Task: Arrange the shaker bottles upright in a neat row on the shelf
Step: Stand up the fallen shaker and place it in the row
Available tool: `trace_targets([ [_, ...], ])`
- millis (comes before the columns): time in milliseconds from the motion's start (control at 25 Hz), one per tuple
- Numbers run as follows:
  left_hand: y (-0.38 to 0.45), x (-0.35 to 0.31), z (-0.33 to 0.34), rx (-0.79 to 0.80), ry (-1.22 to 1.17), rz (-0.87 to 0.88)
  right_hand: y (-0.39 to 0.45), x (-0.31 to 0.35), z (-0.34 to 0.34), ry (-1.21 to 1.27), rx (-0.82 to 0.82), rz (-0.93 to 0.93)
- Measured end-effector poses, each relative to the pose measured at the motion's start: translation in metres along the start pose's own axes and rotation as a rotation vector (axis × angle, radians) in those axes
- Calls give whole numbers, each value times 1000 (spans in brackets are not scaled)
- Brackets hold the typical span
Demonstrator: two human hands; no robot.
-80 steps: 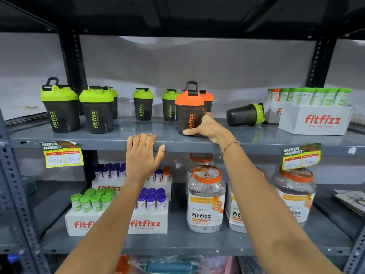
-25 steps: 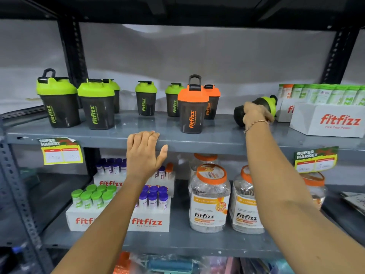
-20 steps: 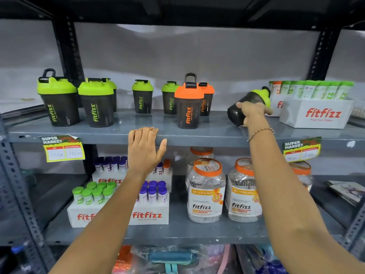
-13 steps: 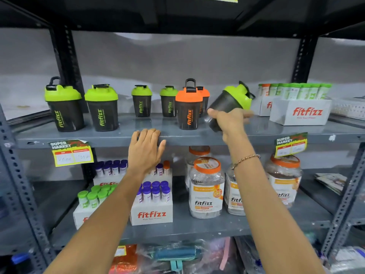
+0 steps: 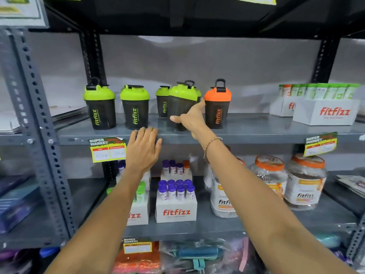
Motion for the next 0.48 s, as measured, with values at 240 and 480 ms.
trace_targets([
  [240,1,8,10,-86,-36,52,37,-20,3,-52,155,64],
  [480,-1,4,14,-187,-96,27,52,-31,0,120,175,110],
])
Point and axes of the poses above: each hand's wrist, its own y-axis towards the middle knuckle, its own z-axis out of the palm, x = y × z, the point moved 2 cm from there along y, towards the middle knuckle, and after that the axes turned 3 degrees about -z, right-handed, at the moved point
